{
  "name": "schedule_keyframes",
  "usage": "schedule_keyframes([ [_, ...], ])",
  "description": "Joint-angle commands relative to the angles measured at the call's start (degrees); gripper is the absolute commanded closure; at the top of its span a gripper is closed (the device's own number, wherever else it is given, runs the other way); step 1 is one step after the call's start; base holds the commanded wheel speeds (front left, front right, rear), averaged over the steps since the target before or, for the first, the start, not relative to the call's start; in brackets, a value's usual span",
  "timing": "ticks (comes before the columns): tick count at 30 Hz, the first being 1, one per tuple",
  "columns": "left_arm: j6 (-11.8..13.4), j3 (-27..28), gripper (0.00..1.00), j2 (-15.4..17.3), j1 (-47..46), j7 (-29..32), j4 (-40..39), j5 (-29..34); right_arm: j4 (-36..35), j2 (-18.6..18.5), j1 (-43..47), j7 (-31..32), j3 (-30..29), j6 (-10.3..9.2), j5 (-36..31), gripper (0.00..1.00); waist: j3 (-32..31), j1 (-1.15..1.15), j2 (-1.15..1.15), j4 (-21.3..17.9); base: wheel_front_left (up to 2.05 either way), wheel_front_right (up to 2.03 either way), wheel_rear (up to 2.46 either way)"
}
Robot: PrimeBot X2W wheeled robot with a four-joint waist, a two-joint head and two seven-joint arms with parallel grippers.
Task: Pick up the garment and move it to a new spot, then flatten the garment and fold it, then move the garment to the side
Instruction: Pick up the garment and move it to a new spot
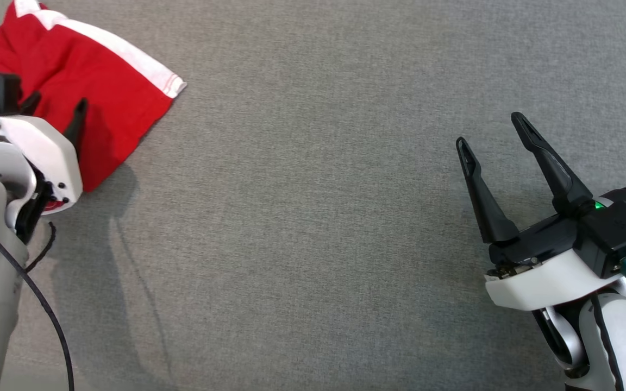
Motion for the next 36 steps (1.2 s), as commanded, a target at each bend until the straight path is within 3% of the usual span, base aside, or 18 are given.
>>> schedule_keyframes([
  [1,0.4,0.1,0.00,0.6,-0.8,0.4,0.8,-0.3,-0.3,-0.2,-0.5,0.2,0.0,-0.02,-0.1,0.00,0.6,0.00,0.00,-0.7,0.00,0.00,0.00],
  [4,0.6,-0.5,0.00,0.3,-3.4,3.1,6.3,-0.2,-0.1,-0.5,-0.5,0.4,0.4,-0.02,0.1,0.00,0.9,0.00,0.00,-1.4,0.00,0.00,0.00],
  [5,0.5,-0.6,0.21,0.1,-3.7,3.5,7.4,-0.5,-0.1,-0.4,-0.5,0.3,0.4,-0.02,0.1,0.00,0.9,0.00,0.00,-1.5,0.00,0.00,0.00],
  [6,0.5,-0.4,0.86,-0.2,-3.8,4.0,8.5,-1.1,0.0,-0.3,-0.5,0.2,0.3,-0.02,0.1,0.00,0.9,0.00,0.00,-1.6,0.00,0.00,0.00],
  [7,0.3,-0.3,1.00,-0.5,-4.1,4.4,9.3,-1.6,0.1,-0.2,-0.5,0.1,0.2,-0.02,0.1,0.00,0.8,0.00,0.00,-1.6,0.00,0.00,0.00],
  [15,0.0,-0.7,1.00,-0.7,-4.8,2.0,12.1,-3.4,1.0,0.2,-0.5,-0.6,0.1,-0.02,-0.2,0.00,-0.5,0.00,0.00,-1.4,0.00,0.00,0.00],
  [23,0.3,0.5,1.00,-0.1,-4.3,-10.0,8.8,-4.5,3.3,1.1,-0.1,-2.6,0.3,-0.02,0.8,0.00,-5.3,0.00,0.00,-1.3,0.00,0.00,0.00],
  [30,0.4,0.5,1.00,0.2,-2.7,-17.3,2.7,-4.2,7.0,2.9,1.1,-5.8,0.0,-0.02,2.1,0.00,-11.5,0.00,0.00,-3.2,0.00,0.00,0.00],
  [36,0.0,-2.8,1.00,-1.0,-0.1,-17.6,-6.9,-4.2,9.3,3.9,2.6,-7.8,-1.1,-0.02,2.7,0.00,-16.1,0.00,0.00,-5.9,0.00,0.00,0.00],
])
